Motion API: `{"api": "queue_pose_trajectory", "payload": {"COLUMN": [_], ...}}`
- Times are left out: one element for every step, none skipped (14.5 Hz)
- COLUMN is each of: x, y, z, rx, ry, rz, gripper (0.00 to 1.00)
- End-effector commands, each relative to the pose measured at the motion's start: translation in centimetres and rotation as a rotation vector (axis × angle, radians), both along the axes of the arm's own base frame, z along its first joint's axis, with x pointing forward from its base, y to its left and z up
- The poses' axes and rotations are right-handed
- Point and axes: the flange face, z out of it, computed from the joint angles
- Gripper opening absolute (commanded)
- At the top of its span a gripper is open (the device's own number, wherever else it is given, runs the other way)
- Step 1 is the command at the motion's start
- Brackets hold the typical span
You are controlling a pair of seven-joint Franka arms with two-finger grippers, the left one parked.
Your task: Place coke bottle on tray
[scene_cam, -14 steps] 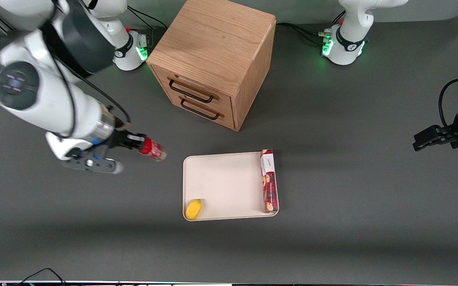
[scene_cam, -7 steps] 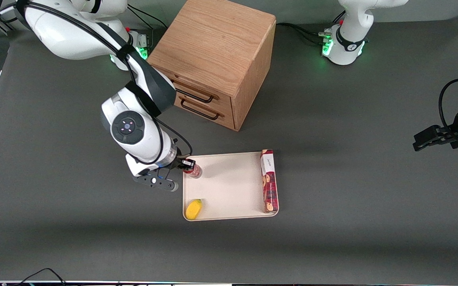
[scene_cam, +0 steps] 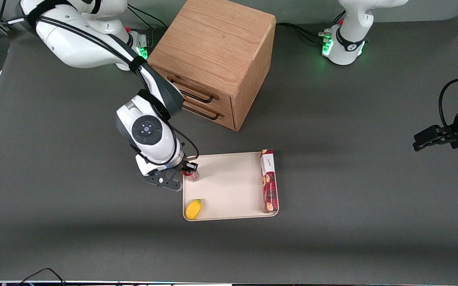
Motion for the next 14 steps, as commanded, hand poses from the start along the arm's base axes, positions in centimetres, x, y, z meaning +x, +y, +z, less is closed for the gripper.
{"api": "queue_pose_trajectory", "payload": {"x": [0.0,0.0,-0.2,-0.9,-1.8,-3.0,-4.3,-5.6,-7.1,-8.3,-9.6,-10.4,-11.3,-12.2], "y": [0.1,0.1,0.1,0.4,0.2,-0.7,-1.5,-2.7,-4.3,-7.1,-10.1,-14.1,-18.1,-21.2], "z": [1.6,2.9,5.2,8.3,12.4,16.4,20.3,24.3,27.2,30.1,32.7,34.5,35.4,35.4], "rx": [-0.001,0.002,-0.002,-0.016,-0.045,-0.081,-0.088,-0.068,-0.073,-0.09,-0.089,-0.068,-0.036,-0.028], "ry": [-0.037,-0.048,-0.059,-0.064,-0.074,-0.067,-0.042,-0.018,0.013,0.027,0.039,0.058,0.067,0.072], "rz": [-0.022,-0.021,-0.017,-0.005,0.0,0.036,0.091,0.128,0.158,0.189,0.24,0.266,0.277,0.297], "gripper": [1.0,1.0,1.0,1.0,1.0,1.0,1.0,1.0,1.0,1.0,1.0,1.0,1.0,1.0]}}
